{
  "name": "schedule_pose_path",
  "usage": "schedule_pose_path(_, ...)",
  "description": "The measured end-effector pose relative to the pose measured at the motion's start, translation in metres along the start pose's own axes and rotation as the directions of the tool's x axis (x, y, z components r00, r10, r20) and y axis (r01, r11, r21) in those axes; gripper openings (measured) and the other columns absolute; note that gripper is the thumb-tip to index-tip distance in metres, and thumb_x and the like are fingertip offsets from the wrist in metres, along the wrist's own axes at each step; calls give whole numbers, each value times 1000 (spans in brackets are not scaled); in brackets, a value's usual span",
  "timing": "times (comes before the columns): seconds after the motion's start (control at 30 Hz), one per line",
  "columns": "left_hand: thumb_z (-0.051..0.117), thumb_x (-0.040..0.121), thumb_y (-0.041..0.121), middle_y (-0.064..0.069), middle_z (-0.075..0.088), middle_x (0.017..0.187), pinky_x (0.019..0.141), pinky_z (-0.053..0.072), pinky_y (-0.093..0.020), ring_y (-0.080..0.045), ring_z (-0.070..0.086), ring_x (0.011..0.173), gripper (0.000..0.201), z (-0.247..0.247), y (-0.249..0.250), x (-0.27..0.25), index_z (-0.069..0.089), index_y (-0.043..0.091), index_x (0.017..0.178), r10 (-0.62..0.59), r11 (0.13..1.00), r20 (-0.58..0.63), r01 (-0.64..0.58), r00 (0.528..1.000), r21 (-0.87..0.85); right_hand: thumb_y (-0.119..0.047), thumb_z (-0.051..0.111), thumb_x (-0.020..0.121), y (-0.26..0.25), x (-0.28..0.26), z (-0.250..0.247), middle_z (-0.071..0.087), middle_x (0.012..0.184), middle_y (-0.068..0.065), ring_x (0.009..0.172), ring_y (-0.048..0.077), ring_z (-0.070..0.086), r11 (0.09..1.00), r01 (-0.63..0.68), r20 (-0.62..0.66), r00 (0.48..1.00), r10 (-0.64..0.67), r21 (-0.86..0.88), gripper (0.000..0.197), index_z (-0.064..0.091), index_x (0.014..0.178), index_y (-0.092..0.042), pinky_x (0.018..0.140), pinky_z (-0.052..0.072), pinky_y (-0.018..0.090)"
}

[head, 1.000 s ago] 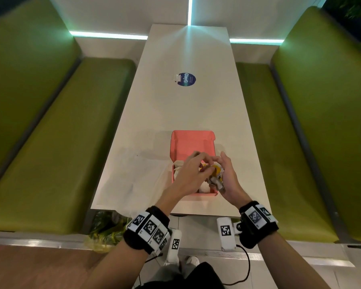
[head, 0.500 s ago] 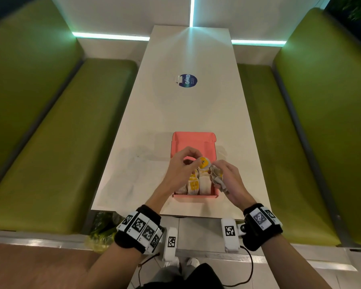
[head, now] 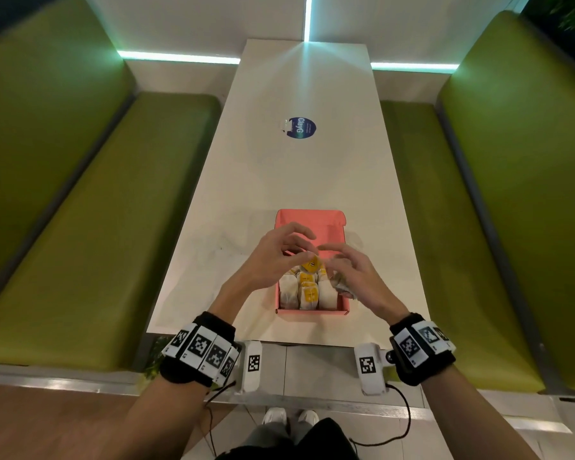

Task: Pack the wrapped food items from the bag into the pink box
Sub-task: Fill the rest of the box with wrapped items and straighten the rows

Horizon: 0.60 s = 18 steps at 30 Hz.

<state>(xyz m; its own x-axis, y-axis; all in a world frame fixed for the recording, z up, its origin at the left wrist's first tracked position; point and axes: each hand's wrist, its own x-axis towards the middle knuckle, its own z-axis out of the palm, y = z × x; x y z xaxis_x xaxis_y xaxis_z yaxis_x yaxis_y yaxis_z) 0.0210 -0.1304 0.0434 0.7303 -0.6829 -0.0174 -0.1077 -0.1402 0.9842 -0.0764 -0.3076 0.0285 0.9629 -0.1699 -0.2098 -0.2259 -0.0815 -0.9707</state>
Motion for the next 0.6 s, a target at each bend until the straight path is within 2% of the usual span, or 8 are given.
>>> schedule_pose_path(0.03,68,89,-1,-9,75,91,74,53,-27,-20,68,79,22,0,1,0,60,7,108,7,1000,3,-7,1000,0,-18,64,94,-2,0,5,57,77,7,69,22,50,1000,5,46,999,-5,-3,16,67,110,-16,61,40,33)
schedule_pose_path(0.1,68,89,-1,-8,75,91,76,53,-26,-17,68,79,22,1,2,0,60,6,108,19,1000,-10,-20,1000,-7,-14,66,93,-2,1,11,60,72,4,64,20,51,998,48,75,996,-46,-28,5,69,96,-11,58,40,31)
schedule_pose_path(0.17,69,89,1,-7,74,95,77,52,-25,-15,69,83,23,2,0,-3,60,5,110,33,999,-81,-35,996,-31,-10,65,94,-2,2,15,65,70,-2,60,8,55,993,98,44,994,-95,-58,9,70,87,-6,57,42,21)
schedule_pose_path(0.2,70,90,4,-6,73,98,78,53,-25,-15,69,87,23,2,-2,-6,60,6,110,37,998,-143,-43,989,-40,-9,65,94,-2,2,17,65,70,-1,58,5,54,994,105,23,994,-104,-43,11,70,88,-2,54,42,17)
schedule_pose_path(0.27,70,90,9,-4,69,104,79,53,-28,-17,67,94,23,5,-8,-14,59,10,111,31,996,-267,-50,963,-67,-12,65,94,-1,1,20,62,71,12,55,8,50,995,100,-31,995,-99,23,15,69,91,2,48,38,17)
schedule_pose_path(0.33,72,90,15,-2,67,104,76,54,-28,-19,66,95,24,11,-12,-24,57,13,109,20,993,-331,-56,943,-102,-15,66,94,-1,0,22,60,74,20,54,11,48,992,94,-91,992,-86,82,18,68,92,2,45,36,18)
schedule_pose_path(0.47,72,90,14,-2,66,97,68,53,-27,-18,67,88,20,27,-16,-35,56,14,102,49,991,-414,-97,909,-97,-15,66,94,-4,-2,31,59,69,10,52,9,50,982,69,-145,989,-43,178,17,68,90,1,43,38,16)
schedule_pose_path(0.6,70,91,7,-3,69,90,69,55,-31,-18,68,82,11,29,-19,-34,62,8,98,66,991,-434,-110,899,-78,-16,64,95,-4,-8,37,66,76,9,62,12,57,983,82,-95,993,-67,163,17,71,94,-1,52,44,17)
